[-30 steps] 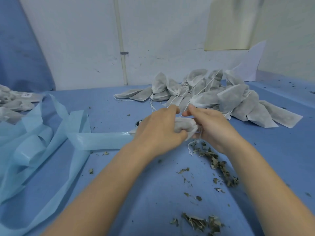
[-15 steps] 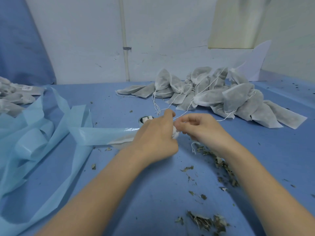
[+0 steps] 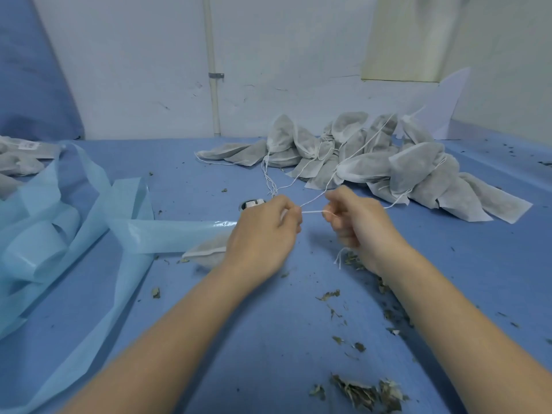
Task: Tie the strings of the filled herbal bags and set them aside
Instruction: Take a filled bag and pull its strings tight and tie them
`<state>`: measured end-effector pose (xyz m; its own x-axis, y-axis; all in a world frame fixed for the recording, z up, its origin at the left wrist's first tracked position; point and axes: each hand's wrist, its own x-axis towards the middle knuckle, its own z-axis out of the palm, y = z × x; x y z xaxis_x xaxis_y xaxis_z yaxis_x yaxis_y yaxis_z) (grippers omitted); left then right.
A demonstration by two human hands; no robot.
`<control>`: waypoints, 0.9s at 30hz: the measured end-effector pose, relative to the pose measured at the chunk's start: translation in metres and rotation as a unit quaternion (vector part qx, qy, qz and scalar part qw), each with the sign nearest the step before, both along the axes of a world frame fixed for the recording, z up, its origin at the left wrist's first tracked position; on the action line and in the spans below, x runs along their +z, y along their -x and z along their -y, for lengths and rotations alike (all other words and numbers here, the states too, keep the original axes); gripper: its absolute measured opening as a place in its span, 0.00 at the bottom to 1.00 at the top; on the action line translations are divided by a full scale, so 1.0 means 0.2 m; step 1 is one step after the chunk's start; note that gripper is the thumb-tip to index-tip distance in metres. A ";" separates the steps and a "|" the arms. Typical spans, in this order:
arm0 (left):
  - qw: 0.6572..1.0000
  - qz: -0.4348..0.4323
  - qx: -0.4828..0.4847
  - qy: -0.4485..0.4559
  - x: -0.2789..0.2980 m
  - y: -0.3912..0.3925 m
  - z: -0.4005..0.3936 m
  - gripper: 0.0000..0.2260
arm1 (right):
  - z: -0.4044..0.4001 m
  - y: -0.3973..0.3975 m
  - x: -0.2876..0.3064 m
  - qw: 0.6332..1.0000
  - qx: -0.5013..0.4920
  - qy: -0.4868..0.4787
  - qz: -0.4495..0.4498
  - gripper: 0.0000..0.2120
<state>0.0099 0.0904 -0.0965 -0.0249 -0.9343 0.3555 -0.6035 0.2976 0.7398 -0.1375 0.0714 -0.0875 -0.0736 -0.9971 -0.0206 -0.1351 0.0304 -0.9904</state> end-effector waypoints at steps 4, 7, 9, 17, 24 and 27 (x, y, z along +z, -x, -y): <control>0.989 -0.140 0.003 -0.042 -0.02 0.02 0.01 0.08 | 0.00 -0.03 -0.02 0.944 0.080 -0.126 0.294 0.06; 0.985 -0.168 0.009 -0.034 -0.03 0.02 0.01 0.07 | -0.02 -0.06 -0.03 0.902 0.098 -0.127 0.402 0.09; 0.988 -0.151 0.016 -0.018 -0.04 0.03 0.00 0.06 | -0.03 -0.08 -0.04 0.898 0.101 -0.108 0.415 0.11; 0.984 -0.152 0.070 0.056 -0.09 0.04 -0.05 0.04 | -0.06 -0.12 -0.08 0.963 0.159 -0.022 0.218 0.23; 0.986 -0.149 0.072 0.035 -0.08 0.04 -0.07 0.06 | -0.09 -0.13 -0.07 0.990 0.115 0.072 -0.032 0.25; 0.987 -0.137 0.076 0.023 -0.07 0.03 -0.06 0.07 | -0.10 -0.14 -0.07 0.982 0.101 0.102 -0.121 0.22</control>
<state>0.0035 0.1034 -0.1107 0.2183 -0.9024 0.3715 -0.4223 0.2558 0.8696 -0.1105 0.0911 -0.1016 0.1477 -0.9733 0.1759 -0.3493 -0.2177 -0.9114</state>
